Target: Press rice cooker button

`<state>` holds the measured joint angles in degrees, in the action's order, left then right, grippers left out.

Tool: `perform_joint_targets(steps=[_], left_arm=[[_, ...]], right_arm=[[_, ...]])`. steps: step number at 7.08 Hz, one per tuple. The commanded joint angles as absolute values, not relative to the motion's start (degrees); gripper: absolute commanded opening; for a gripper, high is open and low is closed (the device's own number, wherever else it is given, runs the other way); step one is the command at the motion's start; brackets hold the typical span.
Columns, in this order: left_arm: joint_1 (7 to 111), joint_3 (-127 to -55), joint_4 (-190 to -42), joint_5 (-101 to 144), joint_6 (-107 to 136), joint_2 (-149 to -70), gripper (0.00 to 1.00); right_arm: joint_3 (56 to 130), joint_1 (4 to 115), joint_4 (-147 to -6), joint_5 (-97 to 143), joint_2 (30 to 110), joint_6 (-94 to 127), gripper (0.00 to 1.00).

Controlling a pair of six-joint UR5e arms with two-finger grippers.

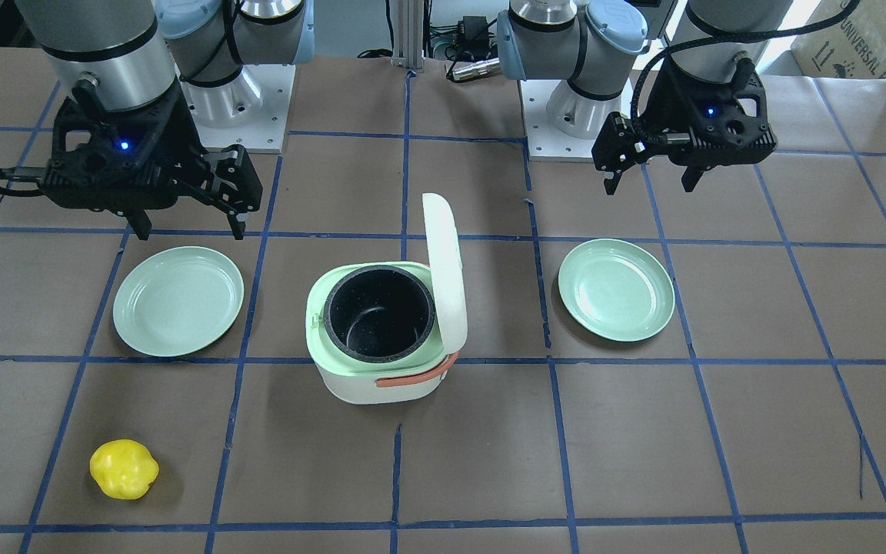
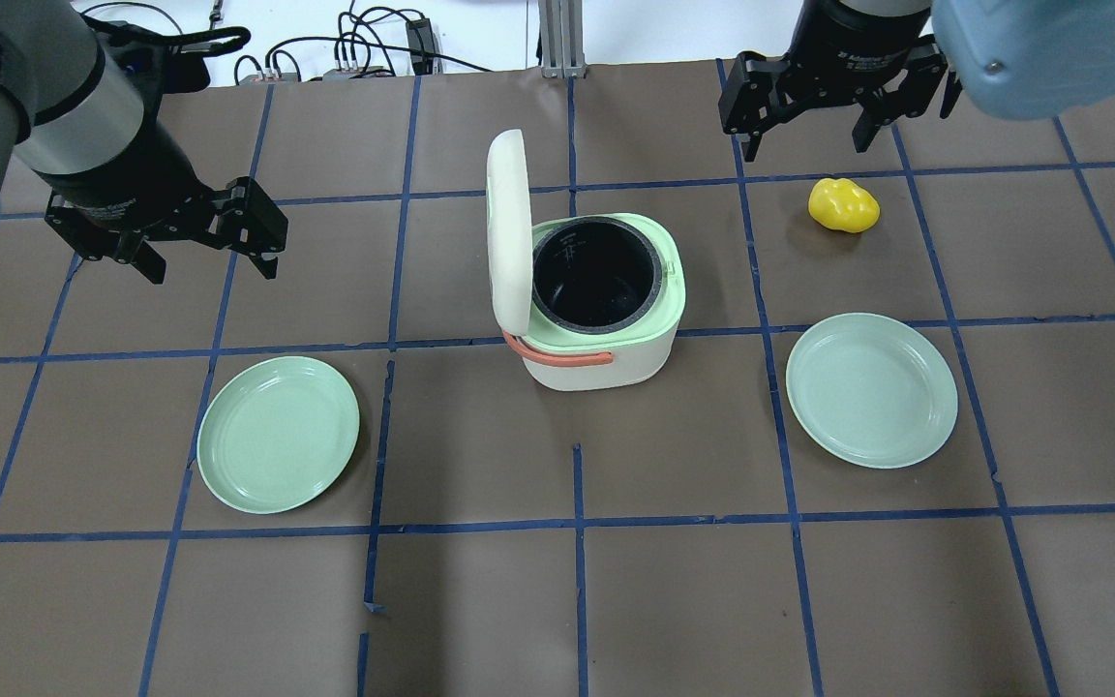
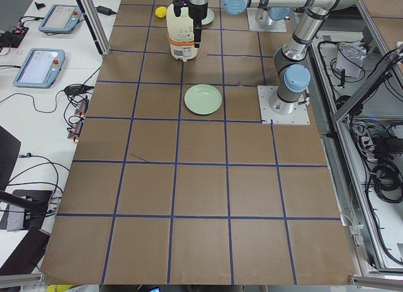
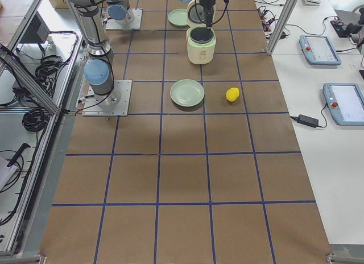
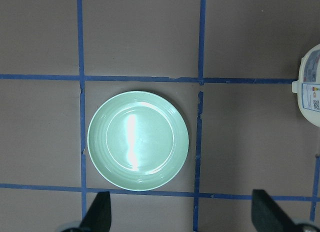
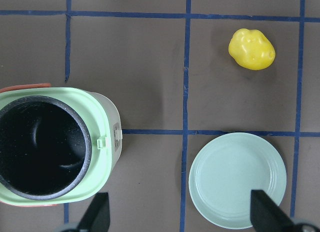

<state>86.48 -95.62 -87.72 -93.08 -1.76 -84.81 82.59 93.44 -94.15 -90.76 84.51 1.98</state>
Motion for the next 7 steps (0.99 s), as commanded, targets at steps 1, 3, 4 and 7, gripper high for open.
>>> perform_joint_targets(steps=[1,3,4,7], left_arm=[[86.48,-95.62,-87.71,-93.08,-1.76,-84.81,1.0],[86.48,-95.62,-87.71,-93.08,-1.76,-84.81,1.0],[86.48,-95.62,-87.71,-93.08,-1.76,-84.81,1.0],[86.48,-95.62,-87.71,-93.08,-1.76,-84.81,1.0]], right_arm=[[83.23,90.89,-93.25,-90.18,85.08,1.32,0.99],[83.5,89.66,-92.21,-90.26,85.08,-0.78,0.99],[83.76,89.21,-91.5,-90.26,85.08,-1.05,0.99],[84.9,87.71,-91.41,-90.09,85.69,-2.64,0.99]])
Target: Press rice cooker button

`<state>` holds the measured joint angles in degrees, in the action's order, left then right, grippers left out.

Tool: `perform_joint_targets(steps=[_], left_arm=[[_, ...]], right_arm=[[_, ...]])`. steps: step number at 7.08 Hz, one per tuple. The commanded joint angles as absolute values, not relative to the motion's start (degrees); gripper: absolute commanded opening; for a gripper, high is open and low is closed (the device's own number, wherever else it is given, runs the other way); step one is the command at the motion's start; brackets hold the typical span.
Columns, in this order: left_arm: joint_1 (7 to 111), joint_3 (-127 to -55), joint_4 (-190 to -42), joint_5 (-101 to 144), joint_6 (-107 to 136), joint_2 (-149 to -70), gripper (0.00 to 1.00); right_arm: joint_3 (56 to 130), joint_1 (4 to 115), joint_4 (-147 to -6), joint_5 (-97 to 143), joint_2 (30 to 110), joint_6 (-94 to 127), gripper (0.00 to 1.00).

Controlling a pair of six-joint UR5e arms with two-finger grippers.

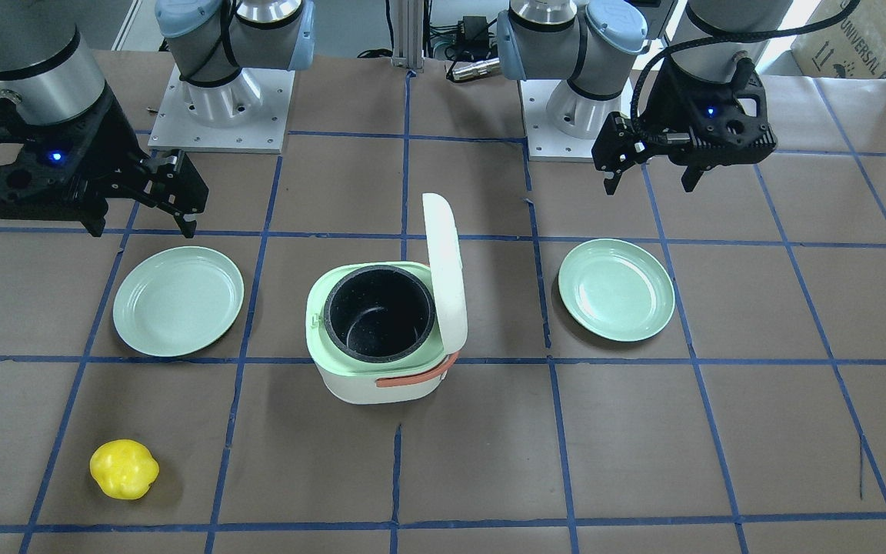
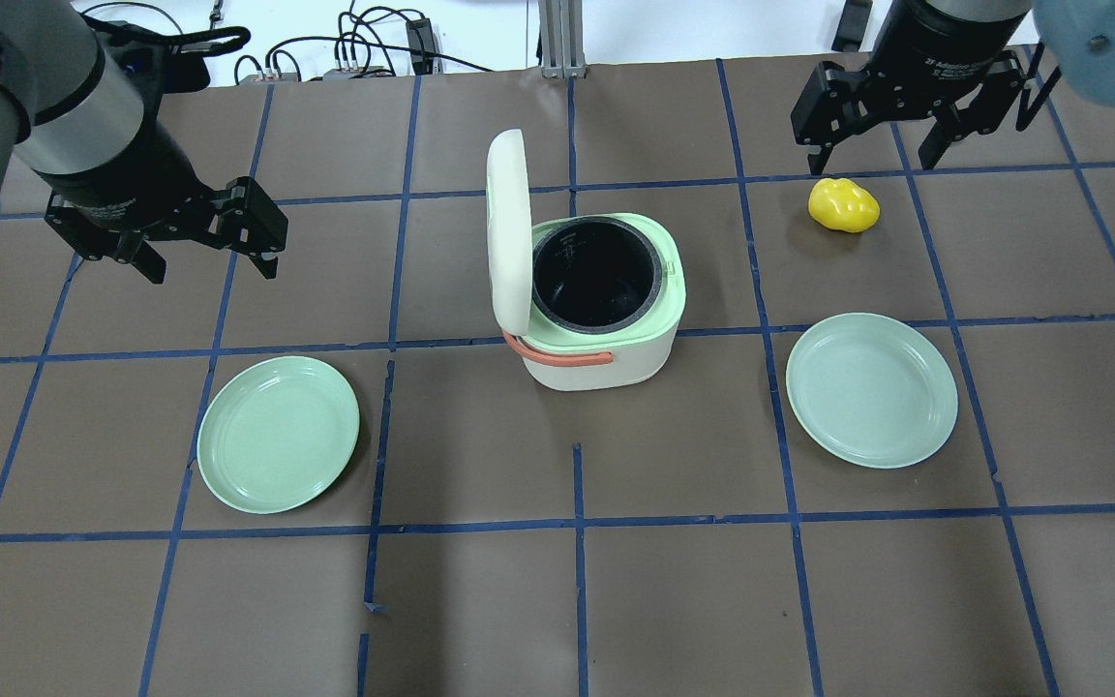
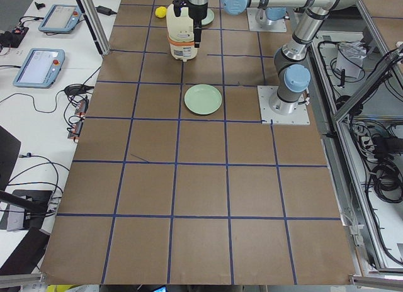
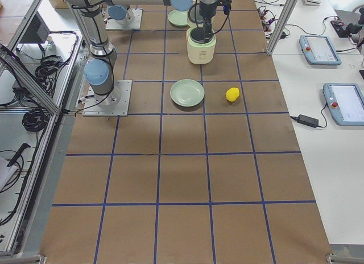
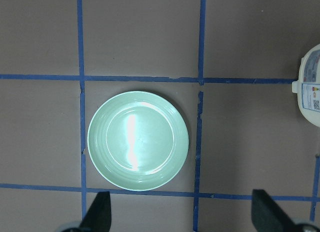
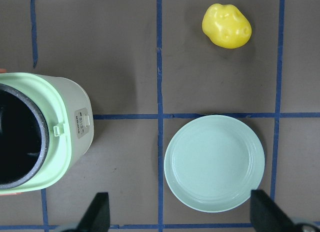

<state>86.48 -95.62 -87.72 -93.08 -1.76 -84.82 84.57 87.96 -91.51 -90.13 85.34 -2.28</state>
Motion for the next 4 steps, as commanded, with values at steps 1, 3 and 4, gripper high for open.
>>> perform_joint_targets(steps=[1,3,4], left_arm=[[86.48,-95.62,-87.71,-93.08,-1.76,-84.81,1.0],[86.48,-95.62,-87.71,-93.08,-1.76,-84.81,1.0],[86.48,-95.62,-87.71,-93.08,-1.76,-84.81,1.0]], right_arm=[[85.86,87.71,-91.41,-90.09,85.95,-2.64,0.99],[87.09,87.8,-91.49,-90.09,86.4,-2.55,0.99],[87.19,87.89,-91.49,-90.0,86.4,-2.46,0.99]])
